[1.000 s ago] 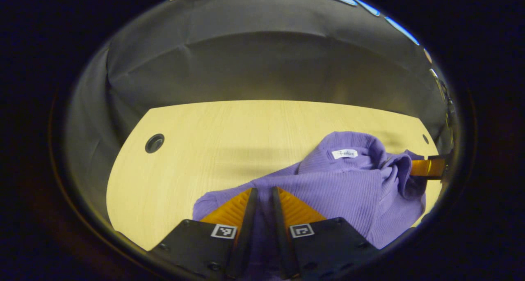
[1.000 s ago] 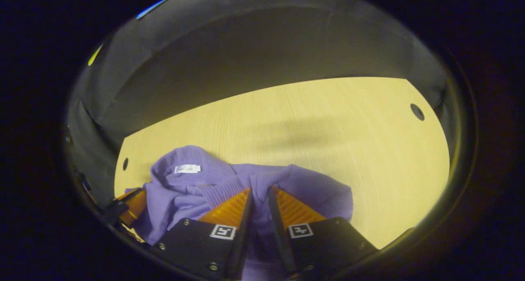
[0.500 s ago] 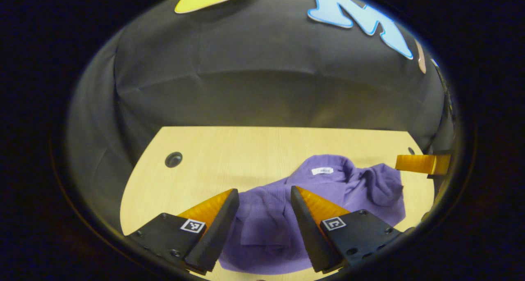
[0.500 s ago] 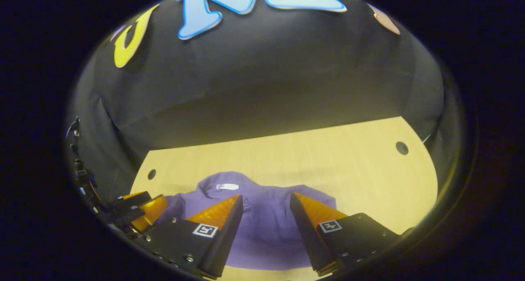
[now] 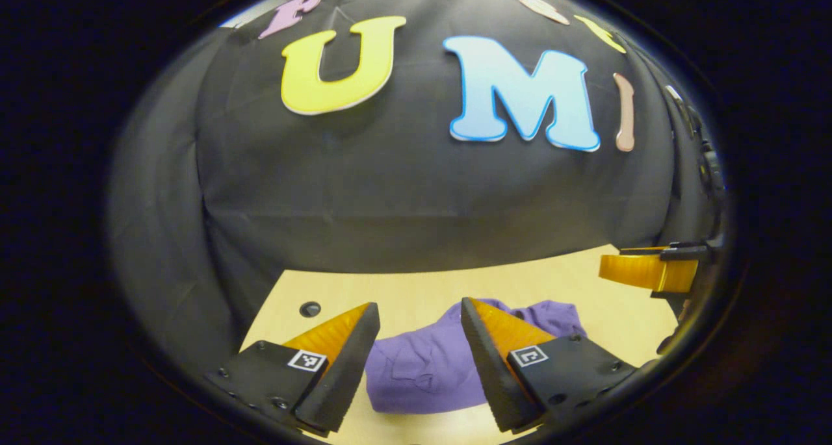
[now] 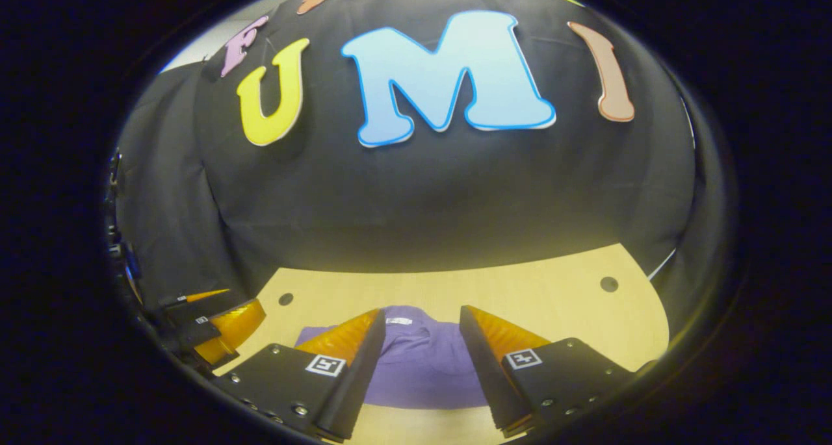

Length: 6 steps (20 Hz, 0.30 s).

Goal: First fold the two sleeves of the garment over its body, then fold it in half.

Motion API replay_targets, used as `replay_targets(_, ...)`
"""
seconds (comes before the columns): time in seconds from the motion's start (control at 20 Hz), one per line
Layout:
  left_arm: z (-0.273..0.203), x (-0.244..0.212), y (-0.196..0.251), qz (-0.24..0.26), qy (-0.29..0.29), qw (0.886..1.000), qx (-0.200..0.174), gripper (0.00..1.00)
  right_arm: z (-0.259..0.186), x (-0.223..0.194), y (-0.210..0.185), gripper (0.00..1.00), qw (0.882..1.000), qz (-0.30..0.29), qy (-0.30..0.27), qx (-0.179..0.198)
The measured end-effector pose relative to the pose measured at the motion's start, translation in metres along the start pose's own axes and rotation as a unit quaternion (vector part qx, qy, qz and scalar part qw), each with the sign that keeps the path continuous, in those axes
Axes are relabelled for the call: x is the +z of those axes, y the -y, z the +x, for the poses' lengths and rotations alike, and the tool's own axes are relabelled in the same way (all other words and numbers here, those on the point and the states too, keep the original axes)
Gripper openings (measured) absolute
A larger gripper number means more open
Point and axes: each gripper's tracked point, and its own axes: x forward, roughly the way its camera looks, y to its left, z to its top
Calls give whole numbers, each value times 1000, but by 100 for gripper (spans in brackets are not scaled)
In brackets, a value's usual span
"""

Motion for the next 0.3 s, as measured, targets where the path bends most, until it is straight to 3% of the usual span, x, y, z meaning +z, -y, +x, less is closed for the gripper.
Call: replay_targets(0.3,-67,40,24,5,52,998,-19,89,-67,30,-18,74,998,-10,58,15)
